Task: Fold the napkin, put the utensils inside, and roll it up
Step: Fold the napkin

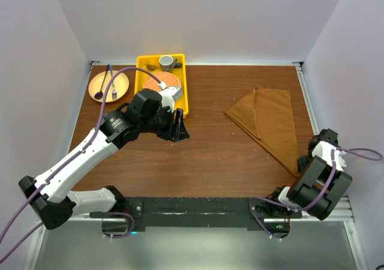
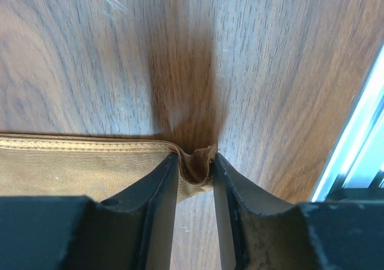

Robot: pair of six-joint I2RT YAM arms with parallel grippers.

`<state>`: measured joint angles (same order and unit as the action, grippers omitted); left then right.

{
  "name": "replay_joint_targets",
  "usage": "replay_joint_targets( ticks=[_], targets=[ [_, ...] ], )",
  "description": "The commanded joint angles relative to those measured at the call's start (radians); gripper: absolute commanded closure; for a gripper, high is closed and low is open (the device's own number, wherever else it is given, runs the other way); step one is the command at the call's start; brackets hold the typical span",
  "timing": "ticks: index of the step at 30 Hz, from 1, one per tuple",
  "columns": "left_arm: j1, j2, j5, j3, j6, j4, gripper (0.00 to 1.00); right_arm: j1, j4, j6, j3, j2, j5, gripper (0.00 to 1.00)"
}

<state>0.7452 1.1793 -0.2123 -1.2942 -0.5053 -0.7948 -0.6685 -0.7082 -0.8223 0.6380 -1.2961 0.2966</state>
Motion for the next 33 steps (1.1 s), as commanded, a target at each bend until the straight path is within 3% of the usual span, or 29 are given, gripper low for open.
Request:
replay_joint_targets(
  ticks=[1,10,24,29,33],
  targets=[
    [-0.007,-0.037,-0.013,0.021,-0.025,0.031,0.47,-0.006,0.004,0.011,-0.001,-0.005,0.039,0.73],
    [-0.009,-0.067,-0.035,0.070,-0.047,0.065,0.47,0.001,-0.014,0.077,0.063,0.006,0.046,0.85],
    [-0.007,-0.116,-0.053,0.116,-0.055,0.100,0.47,0.053,-0.056,0.106,0.103,0.078,-0.005,0.94],
    [-0.009,-0.122,-0.065,0.128,-0.047,0.112,0.47,0.182,-0.094,0.100,0.176,0.110,0.027,0.94],
    [-0.010,-0.132,-0.075,0.147,-0.045,0.123,0.47,0.363,-0.096,0.074,0.248,0.072,0.056,0.95]
  ],
)
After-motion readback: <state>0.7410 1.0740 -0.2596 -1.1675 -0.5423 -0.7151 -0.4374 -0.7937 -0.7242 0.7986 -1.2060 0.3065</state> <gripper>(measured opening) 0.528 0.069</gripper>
